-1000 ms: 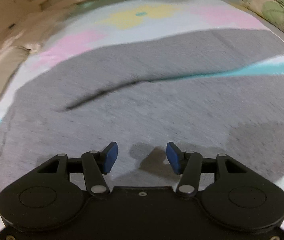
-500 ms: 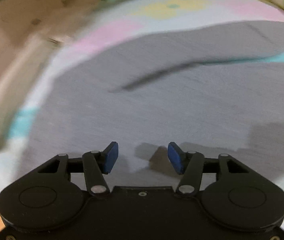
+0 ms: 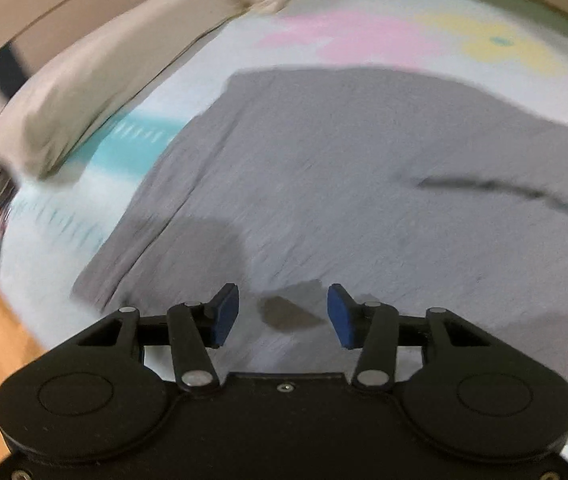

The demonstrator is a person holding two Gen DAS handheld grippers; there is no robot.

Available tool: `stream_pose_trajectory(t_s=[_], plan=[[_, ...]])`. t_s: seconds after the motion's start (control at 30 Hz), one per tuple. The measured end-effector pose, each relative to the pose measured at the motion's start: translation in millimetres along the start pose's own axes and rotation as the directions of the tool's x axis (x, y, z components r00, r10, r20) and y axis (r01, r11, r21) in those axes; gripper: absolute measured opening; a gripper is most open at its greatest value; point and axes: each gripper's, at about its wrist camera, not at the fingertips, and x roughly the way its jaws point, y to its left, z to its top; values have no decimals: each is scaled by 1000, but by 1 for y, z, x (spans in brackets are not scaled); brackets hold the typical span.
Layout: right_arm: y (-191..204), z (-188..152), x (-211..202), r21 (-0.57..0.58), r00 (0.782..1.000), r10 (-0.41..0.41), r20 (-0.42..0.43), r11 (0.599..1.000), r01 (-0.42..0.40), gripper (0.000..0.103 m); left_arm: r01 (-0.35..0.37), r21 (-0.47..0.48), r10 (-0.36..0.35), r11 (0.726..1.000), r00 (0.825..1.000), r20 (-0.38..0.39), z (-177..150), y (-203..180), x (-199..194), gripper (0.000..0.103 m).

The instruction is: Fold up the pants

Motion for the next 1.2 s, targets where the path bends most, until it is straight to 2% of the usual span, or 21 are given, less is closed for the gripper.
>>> stream_pose_trajectory(t_s=[0.1,0.23,0.33,0.4,0.5,0.6,0.77,0.83,0.97,1.2], plan=[[10,11,-18,-20,996,51,78,999,-50,27,51,107,-57,993,997,53,29,-33,-10,55],[37,36,-40,-40,973,172,155,985,-168,27,109,227,-128,968,989,70,74,-73,-13,55],[62,56,-50,-53,956,215,201,977,-208,27,137,265,-159,955,985,62,108,-98,-2,56],[81,70,-49,-44,955,210,212,978,-205,28,147,275,-170,950,983,63,127,-111,8,56],[108,91,-38,-38,944,241,225,970,-238,28,160,266,-178,951,983,44,152,-121,32,56],[138,113,-20,-18,950,222,220,975,-223,28,160,199,-162,967,987,-3,172,-125,64,56],[181,144,1,60,947,220,235,969,-240,28,157,94,-152,983,986,-66,183,-128,98,55],[199,153,13,84,944,229,239,963,-255,28,141,98,-135,985,989,-64,187,-132,106,55],[226,166,34,93,948,202,245,969,-230,28,111,116,-106,987,993,-45,191,-135,116,55],[228,182,55,127,963,172,208,971,-201,27,97,100,-92,990,994,-58,194,-132,125,55]])
